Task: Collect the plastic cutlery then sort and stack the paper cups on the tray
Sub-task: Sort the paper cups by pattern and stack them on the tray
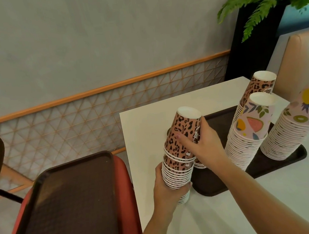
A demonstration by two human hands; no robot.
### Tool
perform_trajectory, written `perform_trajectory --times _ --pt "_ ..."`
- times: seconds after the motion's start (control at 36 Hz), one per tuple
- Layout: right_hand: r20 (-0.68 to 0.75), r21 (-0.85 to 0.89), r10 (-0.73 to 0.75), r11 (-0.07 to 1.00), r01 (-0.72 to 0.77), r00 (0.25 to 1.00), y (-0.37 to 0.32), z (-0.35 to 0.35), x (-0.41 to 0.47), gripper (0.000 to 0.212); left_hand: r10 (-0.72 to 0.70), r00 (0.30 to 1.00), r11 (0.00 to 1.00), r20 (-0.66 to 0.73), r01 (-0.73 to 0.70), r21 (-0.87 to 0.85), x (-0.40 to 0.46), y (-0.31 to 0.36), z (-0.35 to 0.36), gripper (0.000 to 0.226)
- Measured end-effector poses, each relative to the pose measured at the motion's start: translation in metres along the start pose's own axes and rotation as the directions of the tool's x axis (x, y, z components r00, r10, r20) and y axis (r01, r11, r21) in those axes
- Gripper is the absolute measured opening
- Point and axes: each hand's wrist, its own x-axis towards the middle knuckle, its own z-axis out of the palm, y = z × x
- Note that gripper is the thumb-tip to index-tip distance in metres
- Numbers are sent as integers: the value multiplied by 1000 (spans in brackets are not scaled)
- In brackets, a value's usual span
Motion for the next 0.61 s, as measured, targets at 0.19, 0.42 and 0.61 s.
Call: perform_trajectory --times 0.19,0.42,0.61 --pt "-152 106 -25 994 42 988 -11 -13 13 42 -7 1000 1000 -7 6 -22 0 -5 1 82" --pt "-447 17 -90 994 109 890 2 -29 31 53 -12 1000 1000 -21 11 -11 4 -6 -3 87" --pt "-330 -141 17 988 -67 944 54 -15 28 71 -9 1000 1000 -22 8 -18 6 -5 -2 86"
